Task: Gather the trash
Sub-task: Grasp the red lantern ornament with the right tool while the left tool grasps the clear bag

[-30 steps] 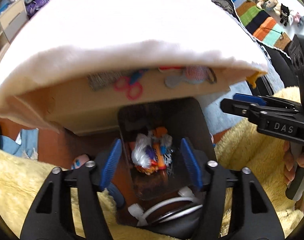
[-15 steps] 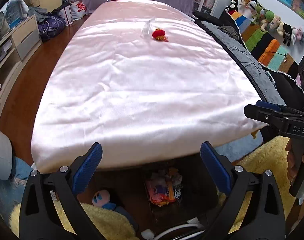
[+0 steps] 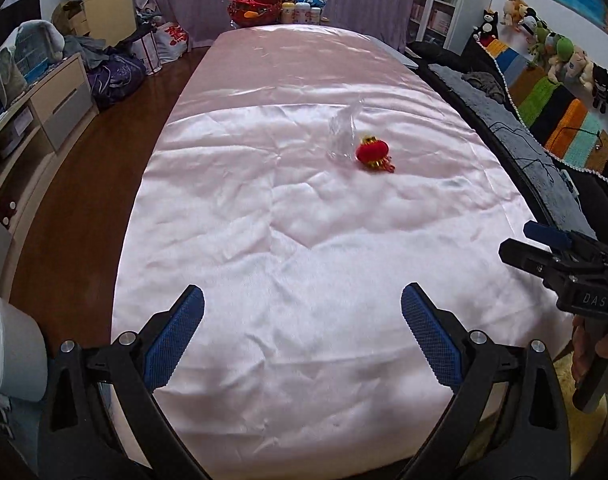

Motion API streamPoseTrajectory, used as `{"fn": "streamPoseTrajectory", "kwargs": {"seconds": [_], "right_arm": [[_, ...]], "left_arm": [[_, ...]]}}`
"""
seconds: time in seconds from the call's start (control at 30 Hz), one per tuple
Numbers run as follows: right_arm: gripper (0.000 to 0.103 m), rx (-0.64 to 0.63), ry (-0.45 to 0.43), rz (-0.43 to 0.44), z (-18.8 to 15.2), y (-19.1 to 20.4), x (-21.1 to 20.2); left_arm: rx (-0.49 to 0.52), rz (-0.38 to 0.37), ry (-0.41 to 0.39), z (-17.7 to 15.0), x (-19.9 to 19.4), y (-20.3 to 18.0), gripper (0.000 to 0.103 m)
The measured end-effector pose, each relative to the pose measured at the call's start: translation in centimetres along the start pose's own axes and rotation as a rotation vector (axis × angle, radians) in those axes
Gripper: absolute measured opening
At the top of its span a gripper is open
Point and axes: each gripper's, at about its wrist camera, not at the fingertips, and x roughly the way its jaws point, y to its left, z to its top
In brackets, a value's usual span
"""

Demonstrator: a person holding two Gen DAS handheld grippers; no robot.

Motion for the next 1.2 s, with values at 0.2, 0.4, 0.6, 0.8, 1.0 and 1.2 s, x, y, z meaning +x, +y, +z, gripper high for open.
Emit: {"fn": "streamPoseTrajectory", "kwargs": {"seconds": [0.2,0.4,0.6,0.8,1.0,1.2], "right_arm": [[0.059,-0.029,0.025,0.004,2.8,0.4,4.1],[0.054,-0.052,0.021,0.053,5.9,2.1,7.1],[0.046,-0.065,0.037,0.082,8.5,3.0,10.0],[0.043,-0.081,0.059,0.099,9.6,3.2,12.5],[0.039,-0.099,0.056,0.112,10.6,2.8,13.5],[0.039,-0.075,0.011,0.055,11.5,0.2,10.5]], "left_arm": [[0.027,0.052,0.018,4.6,3.1,0.4,0.077],[0.002,0.042,0.042,7.8,6.1,1.1,0.065],[0.024,0.029,0.046,9.1,7.4,0.9,0.066],[0.035,0.028,0.063,9.4,8.5,1.2,0.068],[0.021,0.019,0.068,10.2,9.7,1.5,0.068],[0.028,-0.017,0.054,12.0,11.0,0.0,0.072]]}}
